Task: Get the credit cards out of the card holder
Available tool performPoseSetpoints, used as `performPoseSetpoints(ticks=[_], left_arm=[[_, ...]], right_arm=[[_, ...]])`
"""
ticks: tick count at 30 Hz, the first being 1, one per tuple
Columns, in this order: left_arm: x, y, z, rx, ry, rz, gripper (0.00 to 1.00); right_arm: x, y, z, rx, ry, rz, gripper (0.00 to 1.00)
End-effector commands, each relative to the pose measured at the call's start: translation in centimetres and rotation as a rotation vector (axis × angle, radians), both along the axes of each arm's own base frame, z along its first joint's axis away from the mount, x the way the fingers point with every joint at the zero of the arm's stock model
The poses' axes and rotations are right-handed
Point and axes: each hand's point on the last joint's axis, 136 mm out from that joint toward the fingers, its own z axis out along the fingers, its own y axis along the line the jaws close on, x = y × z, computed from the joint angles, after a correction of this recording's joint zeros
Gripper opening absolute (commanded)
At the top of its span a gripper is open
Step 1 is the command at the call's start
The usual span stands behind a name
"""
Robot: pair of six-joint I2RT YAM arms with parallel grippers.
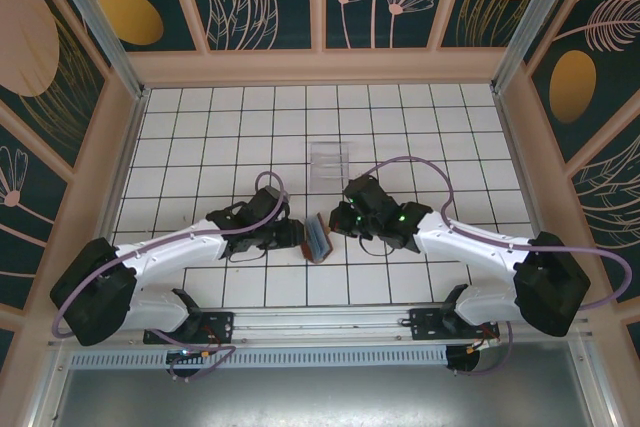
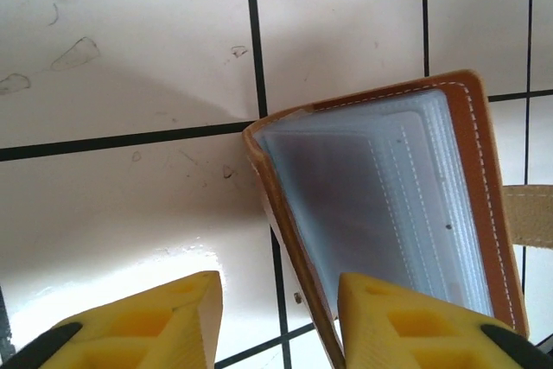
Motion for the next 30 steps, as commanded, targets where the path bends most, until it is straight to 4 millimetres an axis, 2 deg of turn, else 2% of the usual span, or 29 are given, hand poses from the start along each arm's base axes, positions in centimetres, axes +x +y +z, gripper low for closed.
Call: performPoseSetpoints(ticks=[1,11,21,26,30], left_arm=[[-0.4,0.8,-0.4,0.027,0.007,0.011,0.35],[1.2,0.7,-1.1,0.089,-0.054,0.002,0.17],[4.1,0.4,-1.3,0.128,-0.108,-0.004,0.13],[5.2,1.7,-1.9,0.137,-0.104,0.012,0.13],[5.6,2.9,-2.2,0.163,-0.111,0.013,0.12]], right_arm=[[0.1,-1.3,-0.5,-0.026,0.006,-0.046,0.00],[0.3,-0.7,1.1,0.021,-0.017,-0.038,0.00],[0.3,1.6,2.1,0.074,-0.013,0.003,0.00],[0.7,2.9,2.2,0.066,-0.007,0.031,0.00],[1.1,2.5,1.6,0.012,-0.013,0.019,0.00]])
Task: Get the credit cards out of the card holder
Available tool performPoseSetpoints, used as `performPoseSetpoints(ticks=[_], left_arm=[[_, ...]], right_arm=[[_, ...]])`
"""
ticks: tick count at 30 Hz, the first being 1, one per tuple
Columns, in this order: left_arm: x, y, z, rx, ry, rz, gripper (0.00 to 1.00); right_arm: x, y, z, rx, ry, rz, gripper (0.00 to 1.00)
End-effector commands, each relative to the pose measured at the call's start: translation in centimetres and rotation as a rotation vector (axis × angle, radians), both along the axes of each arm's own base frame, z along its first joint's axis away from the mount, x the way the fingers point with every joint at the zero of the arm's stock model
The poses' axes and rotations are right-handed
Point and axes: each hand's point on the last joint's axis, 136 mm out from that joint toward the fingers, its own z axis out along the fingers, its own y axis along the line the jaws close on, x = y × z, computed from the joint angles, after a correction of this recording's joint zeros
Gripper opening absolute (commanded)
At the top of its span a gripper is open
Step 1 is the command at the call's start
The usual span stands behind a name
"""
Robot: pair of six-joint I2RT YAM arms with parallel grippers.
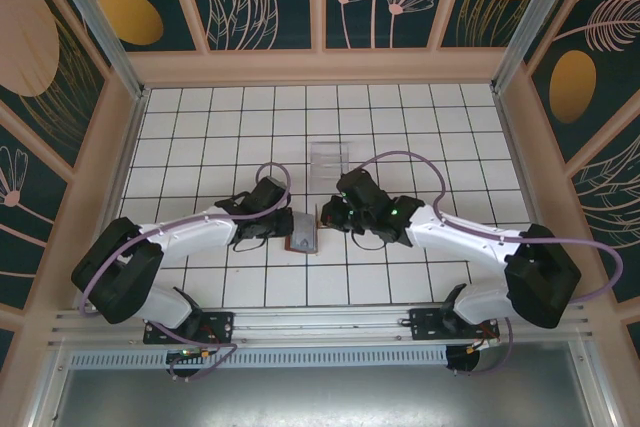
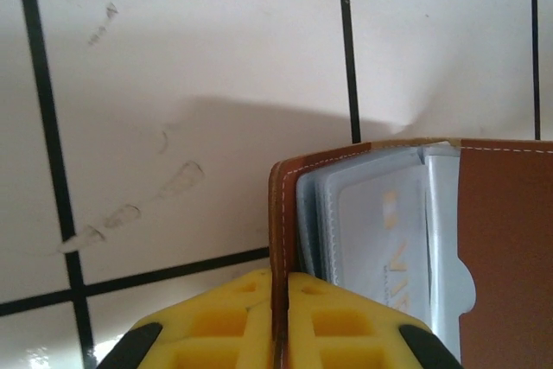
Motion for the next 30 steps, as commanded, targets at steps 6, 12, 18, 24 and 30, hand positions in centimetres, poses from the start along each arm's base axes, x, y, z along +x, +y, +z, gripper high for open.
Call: performPoseSetpoints(ticks=[6,12,18,24,30], left_arm=[[1.0,2.5,-0.3,0.087,-0.037,0.004,0.21],[1.4,3.3,1.5,0.118,-0.067,0.030,0.33],[1.6,2.9,4.0,0.093,-0.075,0.034,0.40],[1.2,1.0,4.4,-0.007,-0.048,0.004,0.47],[0.3,-0.6,1.5,0.066,0.016,-0.071,0.52]], right_arm=[[0.9,-1.8,-1.1,-0.109,-0.016,-0.040,0.00],[0.9,-3.8,-3.4,-0.151,0.017,-0.070,0.00],[0.6,-4.3,-4.4,-0.160,0.030,-0.072,0.00],[0.5,-4.6,-4.7,-0.162,0.033,-0.075,0.00],[0.4,-5.0,-5.1,-0.175,0.041,-0.076,0.00]])
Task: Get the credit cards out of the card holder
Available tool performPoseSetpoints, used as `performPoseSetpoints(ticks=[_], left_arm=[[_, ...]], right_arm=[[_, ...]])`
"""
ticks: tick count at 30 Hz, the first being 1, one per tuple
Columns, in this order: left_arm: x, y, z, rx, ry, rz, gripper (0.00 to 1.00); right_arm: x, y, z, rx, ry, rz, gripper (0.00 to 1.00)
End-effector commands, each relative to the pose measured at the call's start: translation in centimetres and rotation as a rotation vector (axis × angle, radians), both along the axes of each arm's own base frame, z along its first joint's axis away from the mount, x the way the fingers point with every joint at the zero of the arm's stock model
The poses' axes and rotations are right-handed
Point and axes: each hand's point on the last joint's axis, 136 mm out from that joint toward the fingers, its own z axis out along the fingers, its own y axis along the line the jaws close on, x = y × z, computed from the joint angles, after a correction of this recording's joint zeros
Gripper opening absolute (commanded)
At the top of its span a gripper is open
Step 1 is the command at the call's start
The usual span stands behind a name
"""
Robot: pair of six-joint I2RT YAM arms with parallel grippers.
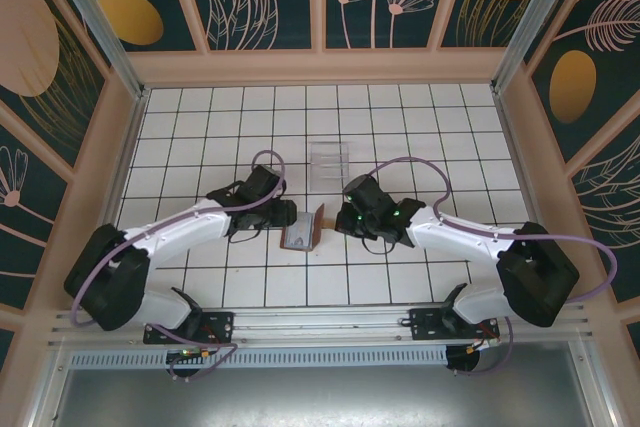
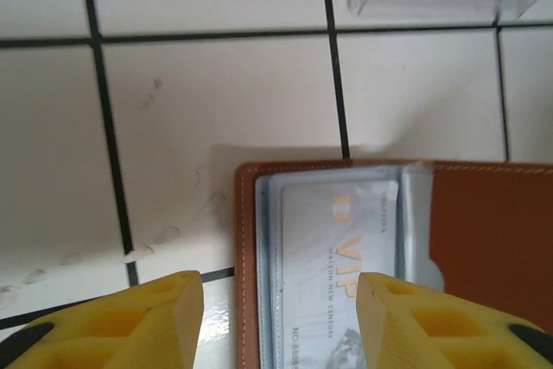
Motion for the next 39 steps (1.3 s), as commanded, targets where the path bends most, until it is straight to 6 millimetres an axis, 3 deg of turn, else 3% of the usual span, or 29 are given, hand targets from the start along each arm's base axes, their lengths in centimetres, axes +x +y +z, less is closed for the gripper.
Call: performPoseSetpoints(ticks=[1,6,13,20,30,35,39], left_arm=[[-0.4,-0.9,-1.2,0.038,0.035,-0.042,0.52],[-0.5,-0.3,-2.8,0.100,0.054,-0.044,0.52],[-1.8,-1.4,-4.0,0.053,0.109,-0.088,0.51],[-3.2,-2.1,-4.9,0.046,0.150,-0.122,0.42],[-5.7,-4.0,-5.5,-0.025,0.208,-0.161,0.35],[-6.2,-3.5,-6.2,-0.026,0.223,-0.134,0.36],[-6.2,-3.2,-6.1,-0.019,0.219,-0.119,0.36]], right_arm=[[0.1,-1.0,-0.9,-0.034,-0.003,-0.017,0.00],[0.0,-1.4,-1.4,-0.042,0.006,-0.025,0.00],[-0.1,-2.6,-2.5,-0.064,0.020,-0.042,0.00],[-0.3,-4.2,-3.7,-0.085,0.037,-0.063,0.00],[-0.8,-7.8,-5.7,-0.192,0.050,-0.098,0.00],[-0.9,-9.8,-6.8,-0.304,0.054,-0.107,0.00],[-0.8,-10.8,-6.5,-0.364,0.047,-0.108,0.04]])
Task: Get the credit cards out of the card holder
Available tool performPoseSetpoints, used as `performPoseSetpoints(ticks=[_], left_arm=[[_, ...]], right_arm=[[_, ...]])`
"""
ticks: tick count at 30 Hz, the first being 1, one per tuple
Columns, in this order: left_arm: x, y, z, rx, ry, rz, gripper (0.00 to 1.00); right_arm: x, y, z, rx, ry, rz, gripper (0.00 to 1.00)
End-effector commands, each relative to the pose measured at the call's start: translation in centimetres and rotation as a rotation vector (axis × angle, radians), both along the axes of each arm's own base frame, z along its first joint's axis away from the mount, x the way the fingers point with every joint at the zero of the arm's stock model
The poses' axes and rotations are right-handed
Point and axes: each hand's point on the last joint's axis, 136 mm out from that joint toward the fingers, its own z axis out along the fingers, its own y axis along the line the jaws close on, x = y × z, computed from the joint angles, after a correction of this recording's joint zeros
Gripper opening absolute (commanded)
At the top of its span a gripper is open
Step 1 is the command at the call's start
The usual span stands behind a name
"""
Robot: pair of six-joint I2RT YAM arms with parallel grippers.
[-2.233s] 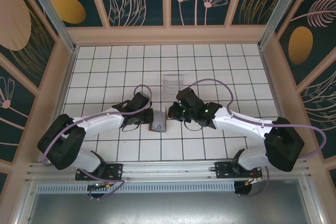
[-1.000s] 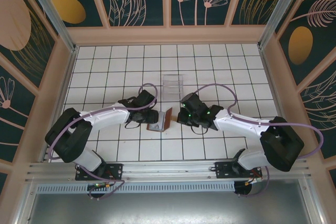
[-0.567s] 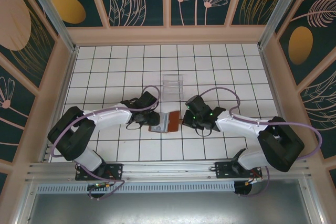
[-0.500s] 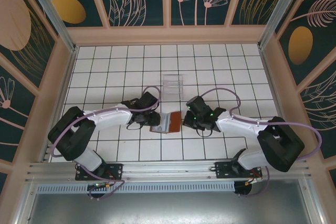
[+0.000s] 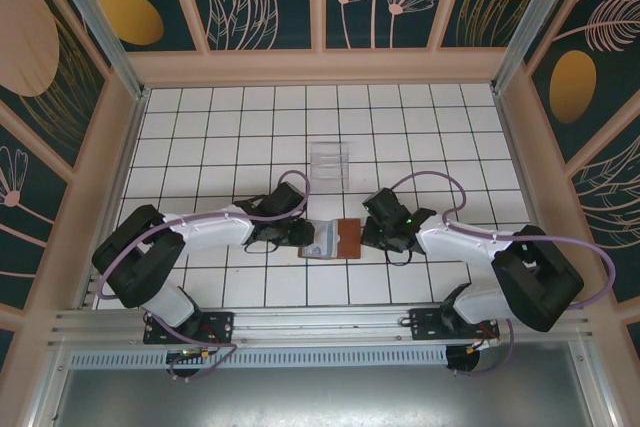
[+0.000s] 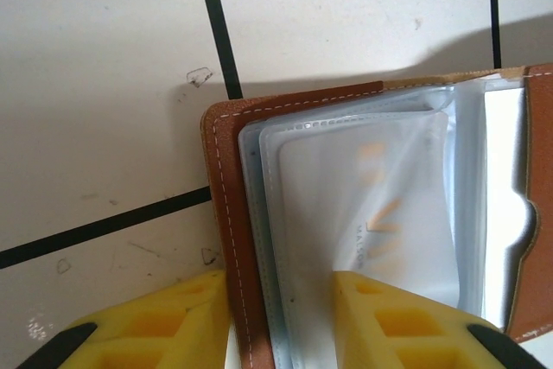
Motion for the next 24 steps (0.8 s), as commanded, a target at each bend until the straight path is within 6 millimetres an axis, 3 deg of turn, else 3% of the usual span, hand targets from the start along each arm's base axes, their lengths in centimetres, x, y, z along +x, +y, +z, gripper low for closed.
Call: performPoseSetpoints(ticks=[1,10,16,20,24], left_arm=[[-2.1,1.7,-1.9,0.070,0.078,0.007,0.36],[-2.0,1.5,-1.4,0.044,0.080,0.034,0.39],[-2.1,1.5,-1.5,0.045,0.082,0.033,0.39],[-2.0,1.5,-1.3,0.044,0.079,0.032,0.39],[-2.1,1.5,-1.3,0.046,0.081,0.027,0.38]], right_arm=[[0.2,-2.6,0.0,-0.141,-0.011,-0.018,0.06],[1.5,-0.2,6.4,0.000,-0.101,0.009,0.22],[2.1,4.8,11.2,0.272,-0.149,0.094,0.22],[1.6,7.9,12.0,0.392,-0.111,0.176,0.19],[0.9,10.1,10.9,0.432,-0.053,0.236,0.18]])
